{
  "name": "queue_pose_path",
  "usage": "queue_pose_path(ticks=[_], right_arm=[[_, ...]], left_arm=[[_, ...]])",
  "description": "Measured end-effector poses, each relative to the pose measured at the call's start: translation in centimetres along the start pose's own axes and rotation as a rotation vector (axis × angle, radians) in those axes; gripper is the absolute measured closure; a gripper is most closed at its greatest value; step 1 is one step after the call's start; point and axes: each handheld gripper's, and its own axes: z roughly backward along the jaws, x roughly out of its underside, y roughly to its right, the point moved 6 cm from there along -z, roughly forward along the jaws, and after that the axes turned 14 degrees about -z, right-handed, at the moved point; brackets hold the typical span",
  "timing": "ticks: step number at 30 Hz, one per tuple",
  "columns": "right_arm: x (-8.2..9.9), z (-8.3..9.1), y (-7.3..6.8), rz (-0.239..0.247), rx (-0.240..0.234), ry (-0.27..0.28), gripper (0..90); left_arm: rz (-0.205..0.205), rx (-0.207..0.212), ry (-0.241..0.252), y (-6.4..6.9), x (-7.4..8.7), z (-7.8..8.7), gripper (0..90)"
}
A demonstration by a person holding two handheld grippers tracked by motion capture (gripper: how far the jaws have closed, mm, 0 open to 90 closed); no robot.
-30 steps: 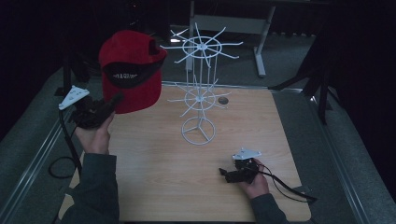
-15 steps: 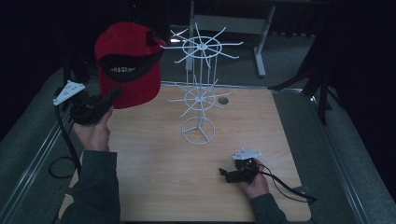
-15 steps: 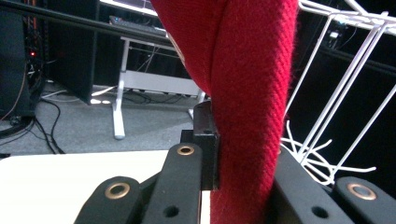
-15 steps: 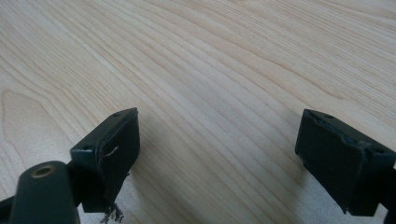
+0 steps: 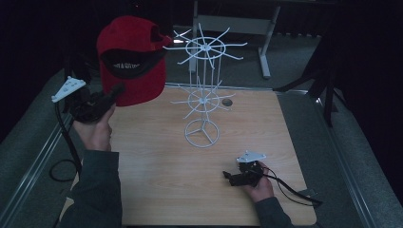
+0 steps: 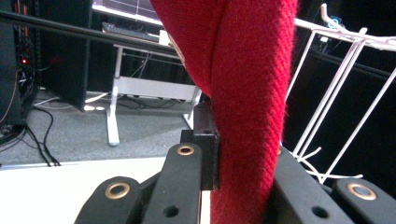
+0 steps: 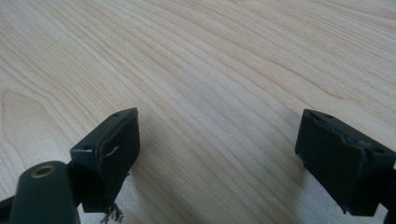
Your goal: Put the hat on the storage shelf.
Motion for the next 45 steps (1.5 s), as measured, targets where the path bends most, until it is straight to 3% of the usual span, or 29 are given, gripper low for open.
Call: queue_pose_path(ticks=[20,36,45], right_arm=[[0.0,0.0,0.0,-0.001,0.0,-0.001,13.6],[0.0,0.0,0.0,-0.001,0.0,-0.001,13.6],[0.0,0.0,0.0,0.001,0.0,-0.001,13.6]], left_arm=[[-0.016,0.005,0.066,0.5,-1.8,0.5,85.7],[-0.049,0.018,0.077,1.2,-1.8,0.9,85.7],[-0.041,0.026,0.082,1.4,-1.2,1.5,85.7]])
